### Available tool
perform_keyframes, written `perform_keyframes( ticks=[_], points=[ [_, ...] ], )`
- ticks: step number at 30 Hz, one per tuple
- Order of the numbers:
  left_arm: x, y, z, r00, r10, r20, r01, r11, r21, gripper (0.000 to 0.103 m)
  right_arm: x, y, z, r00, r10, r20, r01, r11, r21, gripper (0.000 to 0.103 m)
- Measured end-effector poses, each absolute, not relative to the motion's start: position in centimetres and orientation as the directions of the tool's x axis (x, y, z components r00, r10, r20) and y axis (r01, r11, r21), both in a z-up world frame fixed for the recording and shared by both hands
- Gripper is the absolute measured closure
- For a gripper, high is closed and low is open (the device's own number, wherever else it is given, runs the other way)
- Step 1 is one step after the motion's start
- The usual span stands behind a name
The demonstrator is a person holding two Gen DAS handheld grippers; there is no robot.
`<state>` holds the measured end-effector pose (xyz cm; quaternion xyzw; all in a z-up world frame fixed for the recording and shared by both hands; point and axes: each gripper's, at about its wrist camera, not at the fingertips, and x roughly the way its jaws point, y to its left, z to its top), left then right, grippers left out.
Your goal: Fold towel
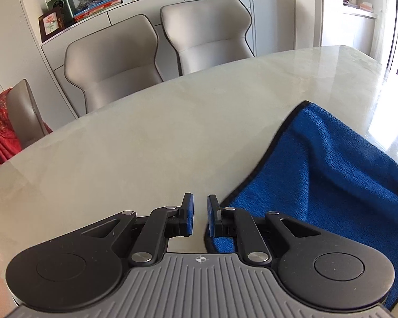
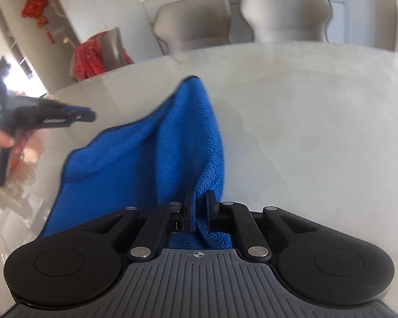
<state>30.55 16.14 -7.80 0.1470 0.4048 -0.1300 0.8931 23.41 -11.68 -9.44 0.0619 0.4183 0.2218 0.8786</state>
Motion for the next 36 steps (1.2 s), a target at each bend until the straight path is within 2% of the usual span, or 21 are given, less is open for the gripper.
perform_keyframes(
  ticks=[4,9,11,14,15,17,20,27,36],
  points=[
    [29.4,15.4,-7.6,0.612,-0.168,-0.773,0.385,0.917,0.105,0.092,22.3,-8.6,-8.6,0.506,0.523,-0.686,-0.442,0.84,0.314,0.095],
    [27.1,14.2,-8.6,0.565,-0.209,-0.798,0.434,0.898,0.072,0.089,21.4,-4.0,-9.9,0.405,0.58,-0.707,-0.538,0.776,0.329,0.094],
    [26.5,14.2,-9.1,0.552,-0.215,-0.806,0.437,0.898,0.06,0.089,20.8,-3.0,-10.2,0.379,0.579,-0.722,-0.572,0.76,0.309,0.091],
    [25.6,14.5,-9.9,0.535,-0.211,-0.818,0.434,0.899,0.052,0.089,20.6,-3.4,-9.4,0.372,0.617,-0.693,-0.579,0.738,0.346,0.083],
    [25.5,14.5,-9.9,0.534,-0.209,-0.819,0.432,0.9,0.051,0.089,20.8,-4.1,-9.0,0.374,0.639,-0.672,-0.57,0.73,0.377,0.079],
    [25.0,14.9,-10.1,0.529,-0.209,-0.823,0.425,0.904,0.044,0.089,21.2,-5.7,-8.2,0.411,0.668,-0.621,-0.55,0.724,0.416,0.078],
    [24.3,15.0,-10.2,0.524,-0.216,-0.824,0.429,0.902,0.037,0.089,22.4,-8.0,-7.7,0.5,0.64,-0.584,-0.468,0.767,0.439,0.076],
    [23.3,15.1,-10.8,0.525,-0.221,-0.822,0.419,0.908,0.024,0.09,28.0,-10.4,-10.5,0.54,0.607,-0.583,-0.215,0.769,0.602,0.075],
    [23.7,15.4,-11.0,0.521,-0.232,-0.822,0.411,0.912,0.002,0.089,31.1,-9.7,-13.2,0.525,0.579,-0.624,-0.098,0.77,0.631,0.075]
  ],
)
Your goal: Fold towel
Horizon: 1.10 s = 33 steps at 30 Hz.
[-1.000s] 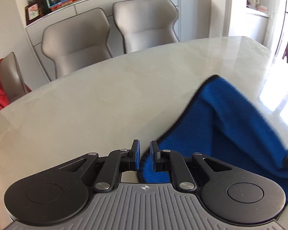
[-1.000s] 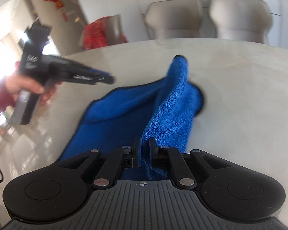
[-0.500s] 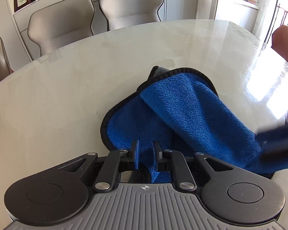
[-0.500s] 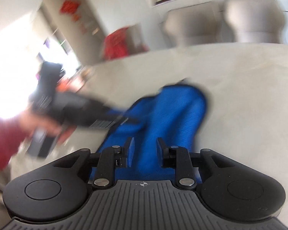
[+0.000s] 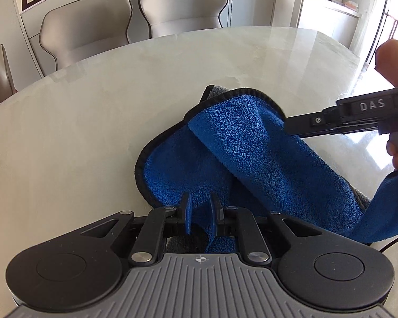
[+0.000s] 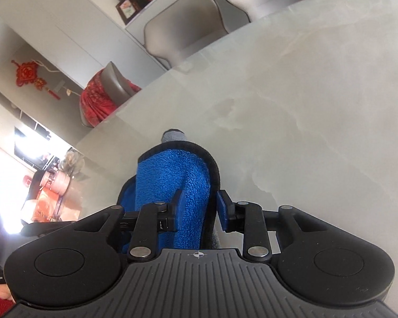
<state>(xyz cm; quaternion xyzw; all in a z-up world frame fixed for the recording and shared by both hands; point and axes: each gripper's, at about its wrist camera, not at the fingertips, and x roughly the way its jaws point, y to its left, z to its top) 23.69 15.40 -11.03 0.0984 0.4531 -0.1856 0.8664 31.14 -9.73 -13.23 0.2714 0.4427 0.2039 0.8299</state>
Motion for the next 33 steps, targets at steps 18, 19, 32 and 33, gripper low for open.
perform_keyframes(
  ticks=[18,19,32,33],
  points=[
    [24.4,15.3,-10.9,0.517,-0.219,-0.827,0.396,0.918,0.004,0.082,29.5,-9.8,-12.8,0.57,0.557,-0.603,-0.149,0.792,0.592,0.088],
    [24.4,15.3,-10.9,0.516,-0.217,-0.828,0.397,0.918,0.007,0.082,29.4,-10.2,-12.2,0.584,0.538,-0.607,-0.156,0.809,0.567,0.088],
    [26.1,14.1,-10.3,0.522,-0.198,-0.83,0.426,0.903,0.052,0.081,31.1,-14.6,-8.4,0.695,0.203,-0.69,-0.157,0.979,0.131,0.087],
    [26.4,14.1,-10.3,0.523,-0.197,-0.83,0.426,0.903,0.054,0.081,31.4,-14.7,-8.5,0.693,0.184,-0.697,-0.154,0.982,0.107,0.087]
  ],
)
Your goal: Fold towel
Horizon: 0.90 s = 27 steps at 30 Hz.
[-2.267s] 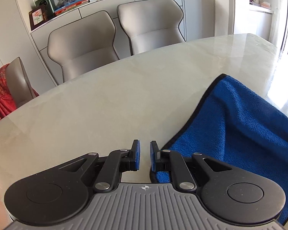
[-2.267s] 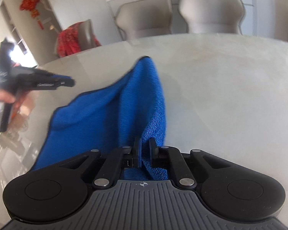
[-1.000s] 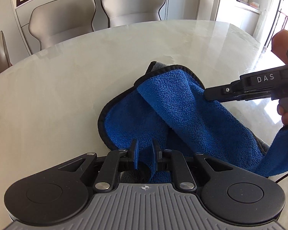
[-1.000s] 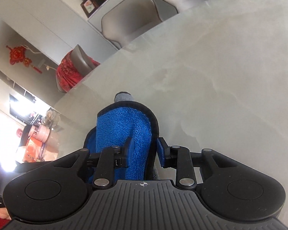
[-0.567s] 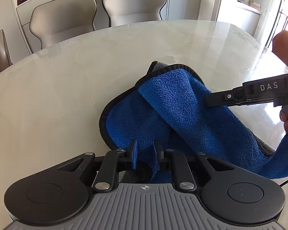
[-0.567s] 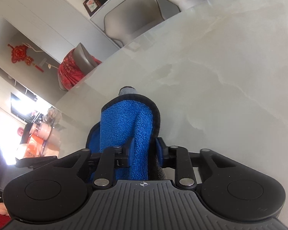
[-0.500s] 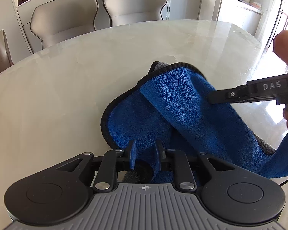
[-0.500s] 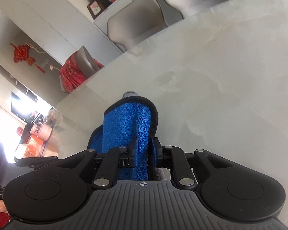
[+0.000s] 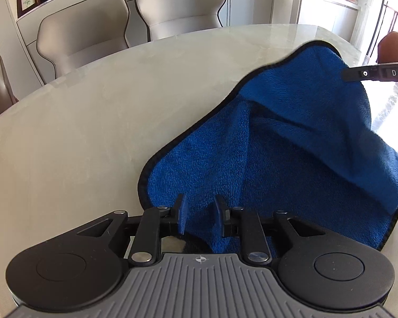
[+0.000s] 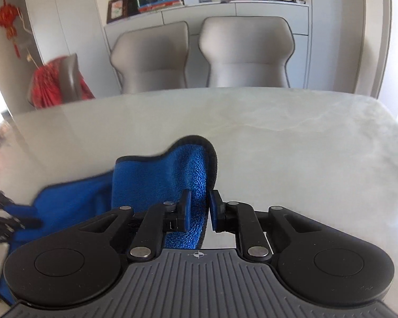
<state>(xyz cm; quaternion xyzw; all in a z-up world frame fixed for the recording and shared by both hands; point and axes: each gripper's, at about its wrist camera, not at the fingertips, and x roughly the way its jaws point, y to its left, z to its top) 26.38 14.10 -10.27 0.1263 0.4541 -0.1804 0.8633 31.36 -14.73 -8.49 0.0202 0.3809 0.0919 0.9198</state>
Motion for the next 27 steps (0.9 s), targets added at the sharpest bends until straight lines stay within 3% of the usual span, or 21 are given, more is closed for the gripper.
perform_keyframes(
  ticks=[5,7,9,12,20,23,27],
  points=[
    [27.5,14.4,-10.0,0.545,-0.151,-0.825,0.39,0.917,0.089,0.081,31.9,-15.4,-9.8,0.69,0.058,-0.722,-0.115,0.993,-0.031,0.086],
    [28.0,14.9,-9.7,0.555,-0.134,-0.821,0.374,0.922,0.102,0.081,31.4,-15.8,-10.1,0.677,0.061,-0.733,-0.115,0.993,-0.024,0.08],
    [28.5,15.6,-9.1,0.57,-0.127,-0.812,0.352,0.931,0.101,0.08,30.2,-16.2,-10.0,0.671,0.11,-0.733,-0.128,0.991,0.031,0.066],
    [29.4,16.9,-8.5,0.583,-0.1,-0.806,0.314,0.943,0.11,0.069,28.3,-16.4,-10.4,0.649,0.147,-0.746,-0.137,0.988,0.076,0.065],
    [31.5,17.7,-9.7,0.514,-0.064,-0.855,0.313,0.942,0.118,0.063,23.6,-16.1,-12.5,0.576,0.23,-0.785,-0.113,0.973,0.202,0.065],
    [31.7,17.5,-10.1,0.504,-0.05,-0.863,0.327,0.935,0.137,0.054,22.7,-15.4,-12.5,0.566,0.247,-0.787,-0.114,0.968,0.223,0.065],
    [31.7,17.1,-9.9,0.504,-0.051,-0.862,0.345,0.927,0.147,0.054,22.2,-14.9,-12.3,0.544,0.309,-0.78,-0.109,0.948,0.299,0.065]
  ],
)
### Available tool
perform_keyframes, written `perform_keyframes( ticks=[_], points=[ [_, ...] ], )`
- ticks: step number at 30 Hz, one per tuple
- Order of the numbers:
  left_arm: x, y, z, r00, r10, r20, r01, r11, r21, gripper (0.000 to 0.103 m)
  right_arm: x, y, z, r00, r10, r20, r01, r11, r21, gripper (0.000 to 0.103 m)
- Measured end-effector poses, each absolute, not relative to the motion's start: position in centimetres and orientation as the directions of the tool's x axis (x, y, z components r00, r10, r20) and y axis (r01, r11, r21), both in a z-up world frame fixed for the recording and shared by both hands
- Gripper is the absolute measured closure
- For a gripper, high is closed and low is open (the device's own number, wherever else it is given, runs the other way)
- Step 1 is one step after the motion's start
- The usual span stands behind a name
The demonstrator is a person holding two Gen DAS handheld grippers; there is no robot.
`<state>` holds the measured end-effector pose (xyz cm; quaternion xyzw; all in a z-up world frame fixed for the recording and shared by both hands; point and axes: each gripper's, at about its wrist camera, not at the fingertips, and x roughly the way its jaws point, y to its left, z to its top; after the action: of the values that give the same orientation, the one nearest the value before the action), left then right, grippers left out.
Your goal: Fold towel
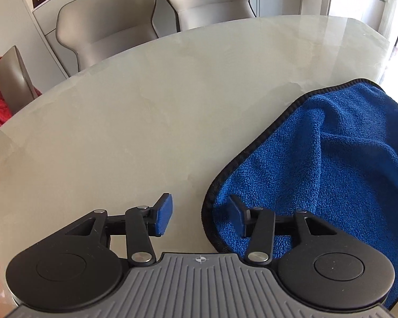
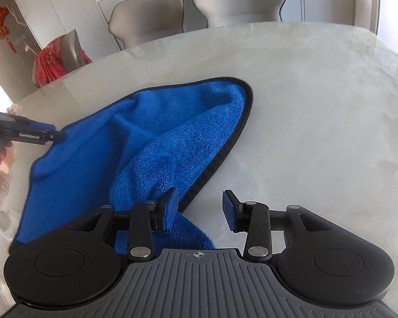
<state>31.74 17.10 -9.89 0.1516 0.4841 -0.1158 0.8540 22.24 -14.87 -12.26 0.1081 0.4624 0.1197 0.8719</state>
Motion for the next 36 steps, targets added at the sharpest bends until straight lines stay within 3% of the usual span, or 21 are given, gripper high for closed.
perform_keyframes(
  ticks=[8,10,11,12,17,19,21,23,36],
  points=[
    [32.0,16.6,-9.9,0.499,-0.055,-0.865,0.367,0.918,0.153,0.055,21.7,-12.3,-12.2,0.528,0.319,-0.787,-0.168,0.948,0.272,0.064],
    [32.0,16.4,-9.8,0.496,-0.067,-0.866,0.382,0.912,0.149,0.064,21.4,-12.0,-12.1,0.53,0.315,-0.787,-0.172,0.949,0.265,0.062],
    [32.0,16.3,-9.7,0.488,-0.082,-0.869,0.395,0.909,0.136,0.078,21.3,-11.8,-12.1,0.533,0.304,-0.789,-0.171,0.953,0.251,0.062],
    [31.9,16.1,-9.6,0.48,-0.096,-0.872,0.406,0.905,0.124,0.086,21.2,-11.6,-12.1,0.537,0.291,-0.792,-0.169,0.957,0.237,0.06],
    [31.9,15.3,-9.7,0.494,-0.073,-0.866,0.413,0.897,0.16,0.094,20.5,-9.0,-12.2,0.567,0.205,-0.798,-0.232,0.969,0.084,0.055],
    [32.2,15.4,-9.8,0.498,-0.067,-0.865,0.403,0.901,0.162,0.094,20.3,-8.6,-12.3,0.581,0.196,-0.79,-0.255,0.965,0.053,0.063],
    [32.9,15.5,-9.8,0.5,-0.059,-0.864,0.398,0.902,0.168,0.094,20.4,-8.7,-12.3,0.579,0.207,-0.789,-0.263,0.963,0.059,0.081],
    [33.4,15.7,-9.8,0.504,-0.048,-0.863,0.394,0.901,0.18,0.094,20.6,-9.1,-12.3,0.578,0.2,-0.791,-0.253,0.966,0.06,0.09],
    [37.2,15.5,-10.6,0.558,0.011,-0.83,0.385,0.883,0.27,0.094,20.6,-14.8,-12.1,0.596,-0.044,-0.802,-0.094,0.988,-0.125,0.094]
  ],
)
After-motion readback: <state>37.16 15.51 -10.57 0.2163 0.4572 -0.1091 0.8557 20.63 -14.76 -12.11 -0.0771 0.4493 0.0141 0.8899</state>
